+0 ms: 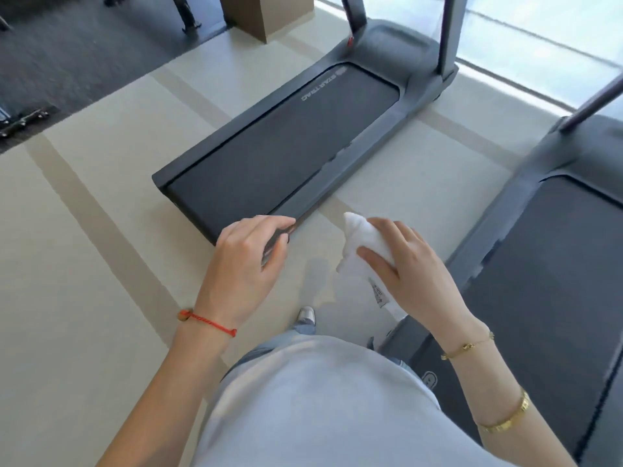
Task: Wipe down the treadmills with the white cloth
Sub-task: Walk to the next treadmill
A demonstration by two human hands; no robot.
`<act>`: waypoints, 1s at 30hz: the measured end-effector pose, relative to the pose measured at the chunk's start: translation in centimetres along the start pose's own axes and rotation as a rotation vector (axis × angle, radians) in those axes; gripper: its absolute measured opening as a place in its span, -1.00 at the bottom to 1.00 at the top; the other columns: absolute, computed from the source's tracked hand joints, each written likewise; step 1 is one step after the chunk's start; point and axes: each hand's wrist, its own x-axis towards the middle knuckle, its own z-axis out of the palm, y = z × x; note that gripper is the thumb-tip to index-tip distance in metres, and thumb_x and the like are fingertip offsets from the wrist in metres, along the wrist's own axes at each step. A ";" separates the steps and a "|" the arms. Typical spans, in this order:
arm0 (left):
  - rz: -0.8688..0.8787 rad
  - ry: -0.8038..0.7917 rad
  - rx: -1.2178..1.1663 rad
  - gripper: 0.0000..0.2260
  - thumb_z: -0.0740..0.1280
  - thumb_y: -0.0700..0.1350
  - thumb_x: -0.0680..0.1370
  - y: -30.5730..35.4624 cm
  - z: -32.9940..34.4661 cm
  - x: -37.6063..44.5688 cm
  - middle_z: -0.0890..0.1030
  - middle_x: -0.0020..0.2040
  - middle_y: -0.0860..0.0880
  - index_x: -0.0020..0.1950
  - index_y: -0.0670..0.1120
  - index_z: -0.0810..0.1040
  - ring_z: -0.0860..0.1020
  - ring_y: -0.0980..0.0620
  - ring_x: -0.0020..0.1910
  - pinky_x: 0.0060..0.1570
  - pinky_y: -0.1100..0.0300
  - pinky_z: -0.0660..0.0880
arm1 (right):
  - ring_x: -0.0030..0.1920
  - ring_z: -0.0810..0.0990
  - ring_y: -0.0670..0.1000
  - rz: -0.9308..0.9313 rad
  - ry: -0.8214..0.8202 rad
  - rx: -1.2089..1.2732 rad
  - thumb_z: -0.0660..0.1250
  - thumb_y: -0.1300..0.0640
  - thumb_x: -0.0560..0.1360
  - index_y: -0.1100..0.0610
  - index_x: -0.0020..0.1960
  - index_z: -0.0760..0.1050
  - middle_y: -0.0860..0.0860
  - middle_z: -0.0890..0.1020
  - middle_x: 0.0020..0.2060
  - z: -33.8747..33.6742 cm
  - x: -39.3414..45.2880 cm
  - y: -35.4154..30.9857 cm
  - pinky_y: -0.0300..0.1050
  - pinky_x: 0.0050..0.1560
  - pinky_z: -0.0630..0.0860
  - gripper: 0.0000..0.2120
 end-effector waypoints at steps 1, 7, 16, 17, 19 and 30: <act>0.030 -0.017 0.000 -0.80 0.25 -0.16 0.60 -0.6 0.2 2.6 0.64 0.09 0.06 0.17 -0.07 0.60 0.57 0.05 0.09 0.18 -0.04 0.46 | 0.09 0.47 0.00 0.018 0.019 -0.002 0.14 -0.17 0.59 -0.03 0.32 0.37 -0.09 0.52 0.14 -0.2 1.9 0.0 -0.09 -0.04 0.45 -0.63; 0.189 -0.160 -0.020 -0.80 0.28 -0.18 0.61 -1.9 1.8 15.9 0.64 0.14 0.04 0.21 -0.07 0.60 0.57 0.04 0.14 0.26 -0.01 0.42 | 0.10 0.47 0.01 0.182 0.131 0.004 0.14 -0.17 0.59 -0.02 0.33 0.37 -0.10 0.52 0.16 -1.8 10.3 1.5 -0.01 0.00 0.49 -0.62; 0.332 -0.346 -0.103 -0.78 0.28 -0.20 0.61 -0.1 8.7 31.3 0.64 0.15 0.03 0.23 -0.10 0.60 0.57 0.04 0.16 0.30 0.01 0.40 | 0.12 0.47 0.01 0.408 0.261 -0.010 0.18 -0.14 0.58 0.02 0.33 0.39 -0.08 0.54 0.18 -4.6 18.7 8.1 -0.10 0.03 0.44 -0.61; 0.350 -0.358 -0.111 -0.78 0.28 -0.20 0.61 0.4 9.7 33.0 0.64 0.15 0.03 0.23 -0.10 0.59 0.57 0.04 0.16 0.30 0.00 0.40 | 0.11 0.47 0.00 0.429 0.274 -0.014 0.18 -0.14 0.58 0.02 0.33 0.39 -0.08 0.53 0.18 -5.1 19.7 9.1 -0.12 0.02 0.43 -0.61; 0.394 -0.367 -0.129 -0.78 0.28 -0.20 0.61 1.7 12.1 36.6 0.64 0.15 0.02 0.23 -0.10 0.59 0.57 0.03 0.15 0.29 -0.02 0.41 | 0.11 0.47 0.00 0.467 0.292 -0.024 0.17 -0.14 0.59 0.02 0.35 0.38 -0.07 0.53 0.19 -6.3 21.8 11.3 -0.11 0.03 0.45 -0.60; 0.668 -0.400 -0.261 -0.81 0.31 -0.22 0.59 14.3 24.9 55.1 0.66 0.09 0.01 0.18 -0.12 0.61 0.60 0.01 0.09 0.22 0.00 0.46 | 0.10 0.48 0.05 0.649 0.378 -0.102 0.12 -0.15 0.59 0.04 0.38 0.39 -0.03 0.53 0.20 -17.7 31.0 23.9 0.02 0.15 0.45 -0.55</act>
